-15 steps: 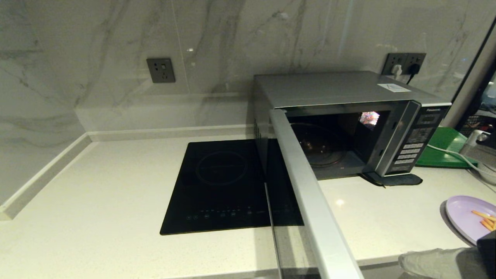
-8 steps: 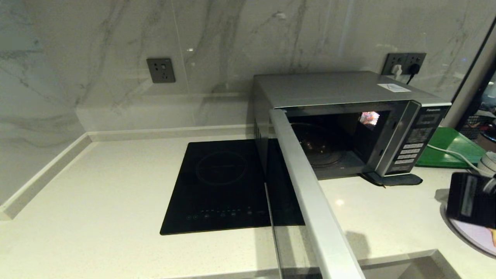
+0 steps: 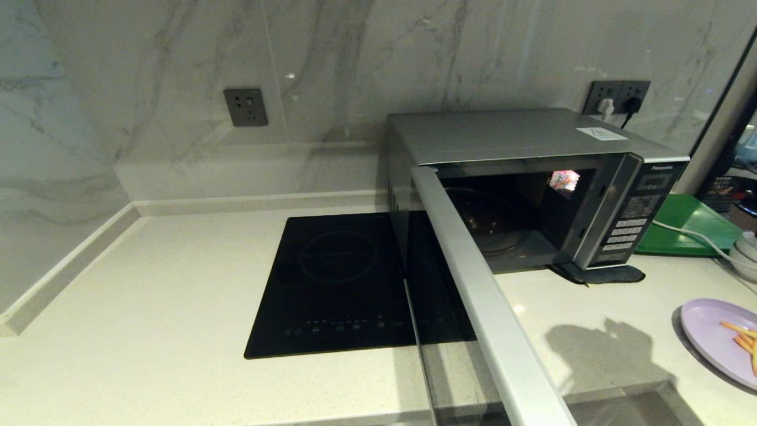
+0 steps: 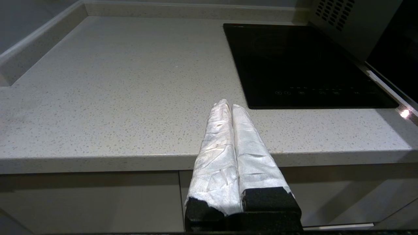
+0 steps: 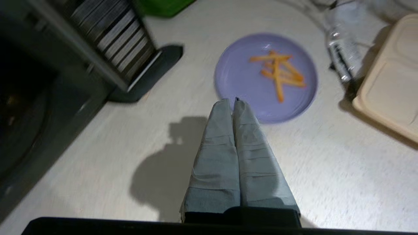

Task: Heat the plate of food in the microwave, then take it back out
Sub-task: Put the plate in the microwave oven

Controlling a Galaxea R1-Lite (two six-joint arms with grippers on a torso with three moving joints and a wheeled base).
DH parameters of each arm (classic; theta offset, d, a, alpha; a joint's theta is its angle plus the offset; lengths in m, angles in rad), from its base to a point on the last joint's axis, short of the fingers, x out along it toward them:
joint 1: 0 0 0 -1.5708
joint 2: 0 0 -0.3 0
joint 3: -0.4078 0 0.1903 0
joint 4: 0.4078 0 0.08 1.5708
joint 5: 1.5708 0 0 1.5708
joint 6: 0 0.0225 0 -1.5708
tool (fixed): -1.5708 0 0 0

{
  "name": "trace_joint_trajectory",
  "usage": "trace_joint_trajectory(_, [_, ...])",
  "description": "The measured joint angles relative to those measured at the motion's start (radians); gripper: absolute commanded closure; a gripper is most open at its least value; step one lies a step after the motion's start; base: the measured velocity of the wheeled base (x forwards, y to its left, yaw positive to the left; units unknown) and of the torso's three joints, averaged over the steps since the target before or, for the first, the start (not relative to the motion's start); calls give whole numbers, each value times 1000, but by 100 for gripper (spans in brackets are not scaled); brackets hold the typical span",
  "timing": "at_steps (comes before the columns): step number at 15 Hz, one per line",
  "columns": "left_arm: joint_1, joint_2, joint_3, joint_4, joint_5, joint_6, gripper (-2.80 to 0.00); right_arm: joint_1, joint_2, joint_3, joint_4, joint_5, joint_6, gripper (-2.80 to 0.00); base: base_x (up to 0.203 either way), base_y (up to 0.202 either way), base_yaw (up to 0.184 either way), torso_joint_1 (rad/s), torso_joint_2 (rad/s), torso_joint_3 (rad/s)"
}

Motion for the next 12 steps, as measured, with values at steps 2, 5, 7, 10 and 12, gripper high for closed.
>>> trace_joint_trajectory(2, [0,0,0,0,0,0,0,-224,-10,41,-192,153,-165,0,0,0,0,0,0,0])
trace_joint_trajectory(5, [0,0,0,0,0,0,0,-569,-23,93,-435,498,-365,0,0,0,0,0,0,0])
trace_joint_trajectory(7, [0,0,0,0,0,0,0,-705,-21,76,-407,740,-351,0,0,0,0,0,0,0])
trace_joint_trajectory(10, [0,0,0,0,0,0,0,-772,23,-52,-107,942,-167,0,0,0,0,0,0,0])
trace_joint_trajectory(12, [0,0,0,0,0,0,0,-785,76,-96,29,953,-59,0,0,0,0,0,0,0])
